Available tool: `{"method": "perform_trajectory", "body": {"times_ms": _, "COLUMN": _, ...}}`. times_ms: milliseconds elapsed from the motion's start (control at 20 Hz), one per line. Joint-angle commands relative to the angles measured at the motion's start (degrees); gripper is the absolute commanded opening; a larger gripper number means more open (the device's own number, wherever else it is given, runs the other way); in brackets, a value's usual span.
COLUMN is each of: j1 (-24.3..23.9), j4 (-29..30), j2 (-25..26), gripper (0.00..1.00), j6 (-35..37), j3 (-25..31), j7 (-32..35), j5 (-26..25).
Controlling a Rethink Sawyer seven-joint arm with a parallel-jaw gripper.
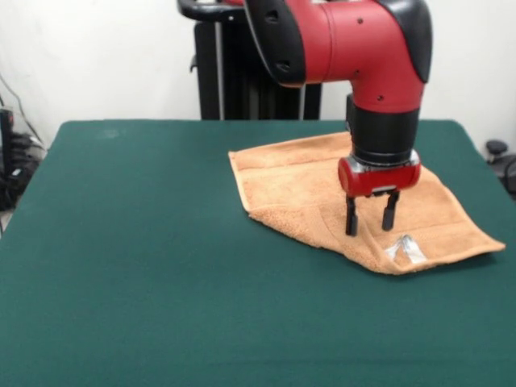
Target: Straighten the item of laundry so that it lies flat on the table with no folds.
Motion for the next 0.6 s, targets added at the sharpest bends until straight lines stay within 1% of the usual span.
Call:
{"method": "perform_trajectory", "body": {"times_ms": 50, "j1": 1.3, "j4": -1.9, "j2": 3.2, "gripper": 1.00, "j6": -2.0, "j3": 0.9, "j7": 5.2, "j5": -1.4}}
{"method": "perform_trajectory", "body": {"times_ms": 450, "j1": 0.0, "j4": -1.1, "j2": 0.7, "gripper": 1.00, "j6": 0.2, "j3": 2.0, "j7": 4.4, "j5": -0.7}}
{"method": "perform_trajectory", "body": {"times_ms": 600, "j1": 0.3, "j4": -1.0, "j2": 0.1, "gripper": 1.00, "j6": 0.6, "j3": 1.6, "j7": 4.9, "j5": -0.2}}
